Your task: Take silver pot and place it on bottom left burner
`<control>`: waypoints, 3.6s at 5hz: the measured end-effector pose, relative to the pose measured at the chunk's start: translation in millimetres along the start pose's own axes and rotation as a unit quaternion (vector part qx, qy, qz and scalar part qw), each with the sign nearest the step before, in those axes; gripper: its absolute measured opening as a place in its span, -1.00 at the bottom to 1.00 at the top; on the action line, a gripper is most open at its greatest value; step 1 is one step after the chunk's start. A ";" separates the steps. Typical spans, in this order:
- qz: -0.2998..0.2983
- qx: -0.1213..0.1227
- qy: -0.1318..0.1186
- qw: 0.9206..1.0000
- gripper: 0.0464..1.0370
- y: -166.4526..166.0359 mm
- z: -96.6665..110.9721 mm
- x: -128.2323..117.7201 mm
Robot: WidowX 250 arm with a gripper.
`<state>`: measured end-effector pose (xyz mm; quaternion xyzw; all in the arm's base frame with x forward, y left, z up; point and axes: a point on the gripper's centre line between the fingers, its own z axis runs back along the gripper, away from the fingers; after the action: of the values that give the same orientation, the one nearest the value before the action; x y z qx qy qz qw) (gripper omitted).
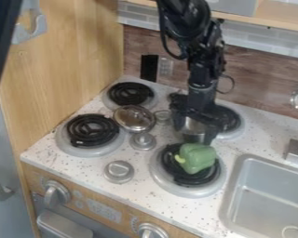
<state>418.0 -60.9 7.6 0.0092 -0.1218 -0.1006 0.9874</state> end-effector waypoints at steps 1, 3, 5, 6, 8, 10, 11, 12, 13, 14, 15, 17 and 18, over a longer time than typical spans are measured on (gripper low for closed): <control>-0.001 0.007 -0.021 1.000 0.92 1.0 -10.7 15.3; 0.000 -0.013 -0.032 0.999 0.92 -4.5 -27.9 46.4; 0.005 -0.028 -0.016 0.999 0.18 -9.5 -44.7 43.9; 0.015 -0.029 -0.017 0.999 -0.43 -10.3 -48.2 41.0; 0.015 -0.031 -0.014 0.999 -0.90 -11.0 -51.0 37.4; -0.005 -0.041 -0.018 0.999 -0.96 -10.1 -33.9 35.8; -0.015 -0.061 -0.018 0.998 -0.98 -3.8 -0.6 30.2; -0.012 -0.073 -0.018 0.997 -0.98 21.5 28.1 16.1; -0.002 -0.062 0.012 0.998 -0.98 57.8 36.7 -8.4; -0.018 -0.046 0.034 0.998 -0.99 75.6 37.6 -32.5; -0.011 -0.056 0.040 0.998 -0.99 105.2 36.1 -57.5; -0.038 -0.111 0.044 0.992 -0.99 138.0 21.0 -74.6; -0.049 -0.106 0.054 0.992 -0.99 145.0 13.3 -70.0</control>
<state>376.7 95.3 10.0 -0.0841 -0.0568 -0.1608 0.9818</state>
